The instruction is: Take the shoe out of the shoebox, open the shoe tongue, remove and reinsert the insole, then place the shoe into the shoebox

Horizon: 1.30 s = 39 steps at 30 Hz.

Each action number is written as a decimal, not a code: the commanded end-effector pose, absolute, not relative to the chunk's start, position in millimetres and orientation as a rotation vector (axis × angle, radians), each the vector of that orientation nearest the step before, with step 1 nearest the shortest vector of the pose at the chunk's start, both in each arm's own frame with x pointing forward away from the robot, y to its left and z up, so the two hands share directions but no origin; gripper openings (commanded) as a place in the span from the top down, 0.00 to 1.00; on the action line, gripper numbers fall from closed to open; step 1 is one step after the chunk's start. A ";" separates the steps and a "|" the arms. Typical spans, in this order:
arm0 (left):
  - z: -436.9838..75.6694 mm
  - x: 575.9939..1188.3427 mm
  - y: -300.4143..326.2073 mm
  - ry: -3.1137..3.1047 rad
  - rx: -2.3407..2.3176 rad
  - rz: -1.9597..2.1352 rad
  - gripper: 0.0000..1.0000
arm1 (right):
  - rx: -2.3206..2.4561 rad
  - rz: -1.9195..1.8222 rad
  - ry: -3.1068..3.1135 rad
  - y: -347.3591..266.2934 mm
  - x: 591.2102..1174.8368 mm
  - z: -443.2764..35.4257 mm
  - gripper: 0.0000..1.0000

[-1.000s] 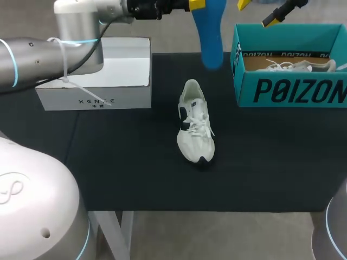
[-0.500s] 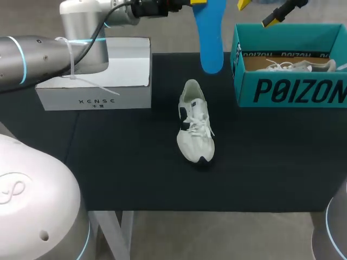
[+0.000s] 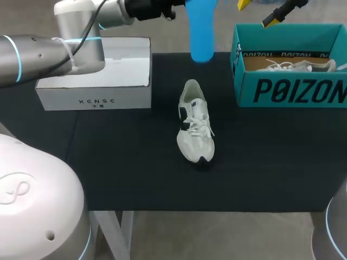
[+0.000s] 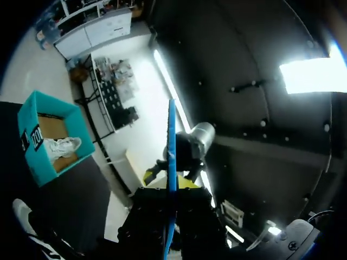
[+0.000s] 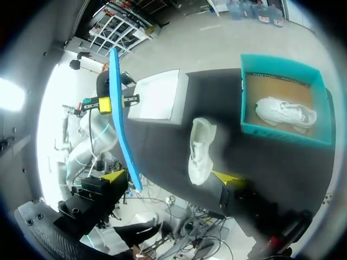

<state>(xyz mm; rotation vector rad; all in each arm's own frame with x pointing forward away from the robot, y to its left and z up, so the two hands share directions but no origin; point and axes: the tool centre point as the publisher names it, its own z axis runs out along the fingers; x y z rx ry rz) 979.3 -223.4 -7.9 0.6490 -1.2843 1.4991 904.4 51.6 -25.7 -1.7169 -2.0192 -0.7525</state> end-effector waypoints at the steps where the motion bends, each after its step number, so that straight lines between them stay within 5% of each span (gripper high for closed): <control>1: -1.4 968.2 -217.1 -0.745 1.398 0.686 1.00 | -1.717 -0.749 -2.020 52.1 905.5 -25.7 0.00; 12: -3.8 966.2 -219.2 -0.610 1.543 0.470 1.00 | -1.717 -0.749 -2.020 52.1 905.5 -25.7 0.00; 39: -40.3 968.7 -229.5 -0.879 1.236 1.140 1.00 | -1.769 -0.745 -2.022 47.7 905.6 -18.9 0.00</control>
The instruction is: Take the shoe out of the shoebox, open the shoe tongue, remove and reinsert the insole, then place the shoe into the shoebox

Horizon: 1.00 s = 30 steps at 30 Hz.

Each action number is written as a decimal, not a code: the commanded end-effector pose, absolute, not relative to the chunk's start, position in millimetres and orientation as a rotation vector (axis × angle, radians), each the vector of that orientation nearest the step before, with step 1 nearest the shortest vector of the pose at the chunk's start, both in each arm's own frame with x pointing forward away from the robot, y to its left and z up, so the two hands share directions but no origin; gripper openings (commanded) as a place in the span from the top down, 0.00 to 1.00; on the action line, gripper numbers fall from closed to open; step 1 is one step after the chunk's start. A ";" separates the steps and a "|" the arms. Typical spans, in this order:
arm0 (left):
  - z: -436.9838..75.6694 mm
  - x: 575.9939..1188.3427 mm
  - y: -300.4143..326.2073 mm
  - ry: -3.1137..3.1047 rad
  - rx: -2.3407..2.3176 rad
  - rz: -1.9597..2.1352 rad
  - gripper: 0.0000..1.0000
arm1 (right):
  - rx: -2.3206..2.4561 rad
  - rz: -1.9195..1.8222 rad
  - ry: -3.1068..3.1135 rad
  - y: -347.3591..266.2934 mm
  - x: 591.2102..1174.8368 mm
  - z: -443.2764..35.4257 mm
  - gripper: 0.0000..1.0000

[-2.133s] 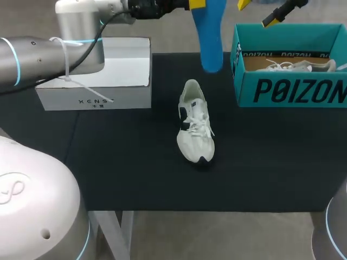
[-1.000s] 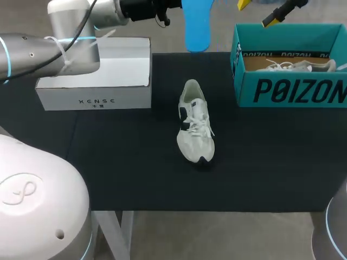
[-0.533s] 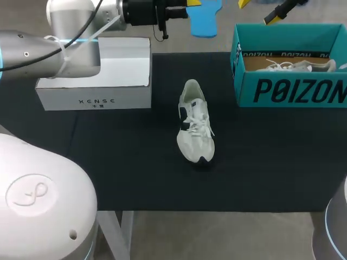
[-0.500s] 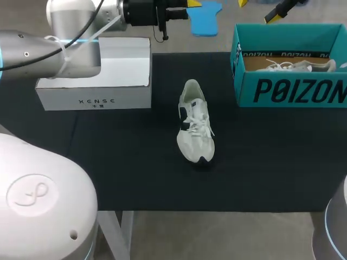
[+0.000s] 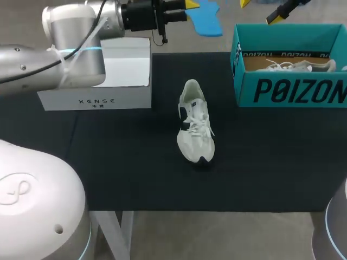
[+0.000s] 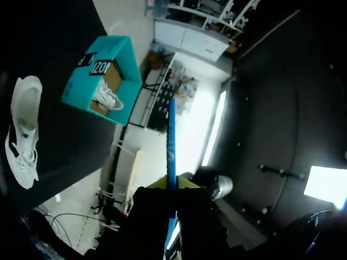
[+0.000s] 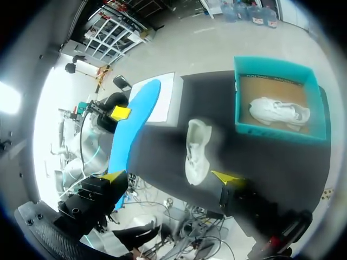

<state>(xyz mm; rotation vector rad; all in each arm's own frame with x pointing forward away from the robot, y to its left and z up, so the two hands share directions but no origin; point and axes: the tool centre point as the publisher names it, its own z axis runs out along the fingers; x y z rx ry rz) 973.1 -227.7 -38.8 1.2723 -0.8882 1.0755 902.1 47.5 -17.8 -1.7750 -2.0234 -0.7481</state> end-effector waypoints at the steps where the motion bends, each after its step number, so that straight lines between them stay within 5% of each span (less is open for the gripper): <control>1: -40.3 968.7 -229.5 -0.879 1.236 1.140 1.00 | -1.769 -0.746 -2.022 47.7 905.7 -18.8 0.00; 30: -46.1 970.5 -266.4 -1.107 1.137 1.195 1.00 | -2.075 -0.129 -2.189 94.2 915.6 23.6 0.00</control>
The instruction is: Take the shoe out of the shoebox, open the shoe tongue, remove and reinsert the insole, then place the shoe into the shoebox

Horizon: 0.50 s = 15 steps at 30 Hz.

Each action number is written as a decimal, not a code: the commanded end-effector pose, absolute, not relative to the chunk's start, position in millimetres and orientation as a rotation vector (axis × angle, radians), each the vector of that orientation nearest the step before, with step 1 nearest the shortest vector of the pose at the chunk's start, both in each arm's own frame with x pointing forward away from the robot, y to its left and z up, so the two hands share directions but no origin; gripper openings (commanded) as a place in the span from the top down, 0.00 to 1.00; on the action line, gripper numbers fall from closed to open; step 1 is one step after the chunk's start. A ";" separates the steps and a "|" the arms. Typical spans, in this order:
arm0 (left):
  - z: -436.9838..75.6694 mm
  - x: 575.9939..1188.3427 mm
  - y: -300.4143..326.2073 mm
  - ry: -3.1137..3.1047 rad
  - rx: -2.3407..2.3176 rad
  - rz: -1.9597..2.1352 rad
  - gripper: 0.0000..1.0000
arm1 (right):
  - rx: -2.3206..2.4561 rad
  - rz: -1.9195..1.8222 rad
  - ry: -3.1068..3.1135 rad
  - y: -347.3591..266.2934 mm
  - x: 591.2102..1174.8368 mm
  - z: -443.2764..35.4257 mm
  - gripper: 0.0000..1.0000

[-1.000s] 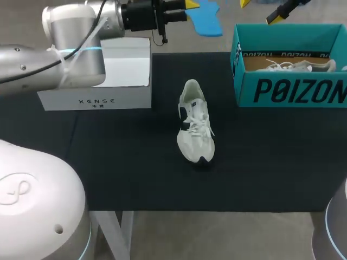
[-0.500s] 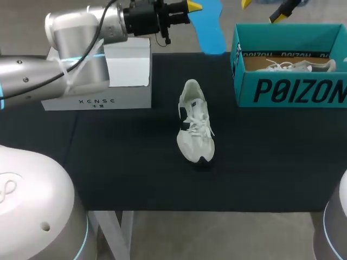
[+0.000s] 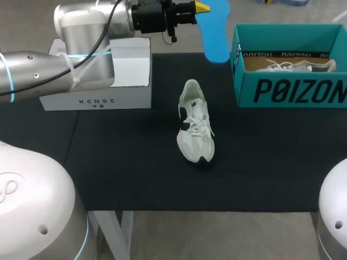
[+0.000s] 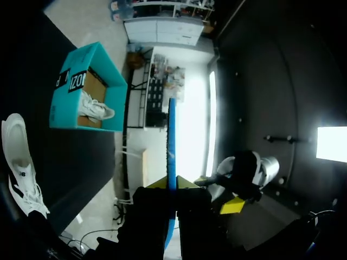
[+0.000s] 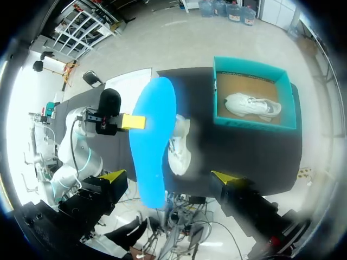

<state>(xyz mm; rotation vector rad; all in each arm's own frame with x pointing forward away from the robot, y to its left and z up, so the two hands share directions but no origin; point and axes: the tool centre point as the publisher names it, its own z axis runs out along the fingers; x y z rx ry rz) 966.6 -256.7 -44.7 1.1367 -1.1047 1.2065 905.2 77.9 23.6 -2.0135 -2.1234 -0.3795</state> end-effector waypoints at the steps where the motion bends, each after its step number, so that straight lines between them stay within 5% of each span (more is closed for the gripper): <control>1: -46.4 970.6 -268.4 -1.105 1.136 1.195 1.00 | -2.084 -0.130 -2.196 97.8 916.0 24.0 0.00; 15: -50.6 978.4 -277.6 -1.067 1.194 1.151 1.00 | -2.210 -0.019 -2.260 114.6 907.4 34.1 0.00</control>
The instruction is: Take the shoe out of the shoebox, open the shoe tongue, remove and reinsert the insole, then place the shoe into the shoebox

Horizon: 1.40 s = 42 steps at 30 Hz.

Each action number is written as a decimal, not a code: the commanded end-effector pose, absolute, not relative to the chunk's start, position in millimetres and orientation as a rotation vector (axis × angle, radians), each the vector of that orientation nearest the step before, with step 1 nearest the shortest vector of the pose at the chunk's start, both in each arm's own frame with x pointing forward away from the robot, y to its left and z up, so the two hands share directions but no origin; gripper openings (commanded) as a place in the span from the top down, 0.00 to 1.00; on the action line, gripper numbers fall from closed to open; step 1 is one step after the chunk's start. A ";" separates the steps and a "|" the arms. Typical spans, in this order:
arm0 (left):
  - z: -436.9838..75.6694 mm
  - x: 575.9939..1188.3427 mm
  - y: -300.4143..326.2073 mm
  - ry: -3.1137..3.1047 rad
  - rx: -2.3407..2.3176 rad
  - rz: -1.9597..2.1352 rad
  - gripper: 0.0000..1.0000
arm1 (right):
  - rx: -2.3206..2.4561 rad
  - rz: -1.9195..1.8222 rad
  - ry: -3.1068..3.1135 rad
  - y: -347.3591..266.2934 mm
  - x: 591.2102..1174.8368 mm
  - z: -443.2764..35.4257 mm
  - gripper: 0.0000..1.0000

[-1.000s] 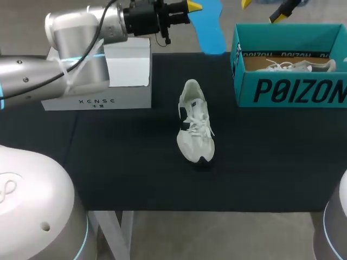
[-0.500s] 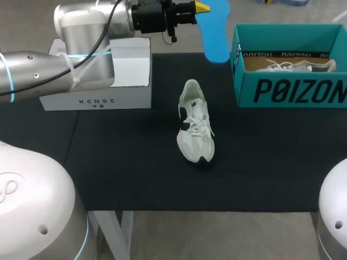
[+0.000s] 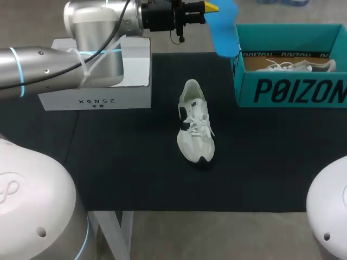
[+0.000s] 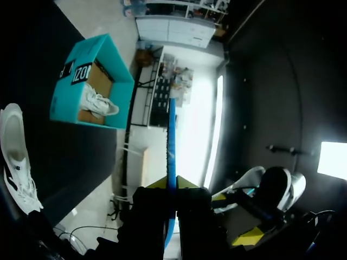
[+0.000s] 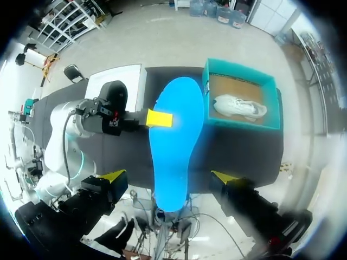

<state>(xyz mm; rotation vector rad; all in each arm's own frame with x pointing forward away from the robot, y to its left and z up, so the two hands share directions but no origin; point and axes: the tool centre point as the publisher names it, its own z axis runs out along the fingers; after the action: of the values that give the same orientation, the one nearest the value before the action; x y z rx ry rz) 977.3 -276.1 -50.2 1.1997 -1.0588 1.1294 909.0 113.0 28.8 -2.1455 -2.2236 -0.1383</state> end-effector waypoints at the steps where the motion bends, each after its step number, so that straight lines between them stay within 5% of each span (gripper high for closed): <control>1: -50.9 977.8 -278.0 -1.069 1.196 1.152 1.00 | -2.221 -0.011 -2.246 114.3 907.3 33.9 0.00; 32: -52.3 968.9 -274.7 -1.069 1.197 1.155 1.00 | -2.262 -0.048 -2.190 112.5 912.1 30.2 0.00; 42: -54.8 971.7 -263.4 -1.060 1.212 1.159 1.00 | -2.170 -0.622 -2.091 81.8 895.8 33.3 0.00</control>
<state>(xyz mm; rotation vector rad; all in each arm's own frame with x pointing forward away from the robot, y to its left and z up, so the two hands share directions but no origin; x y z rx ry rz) 973.3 -267.4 -54.7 1.2090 -1.0592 1.1599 915.7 108.3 44.8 -2.2282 -2.1838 -0.2079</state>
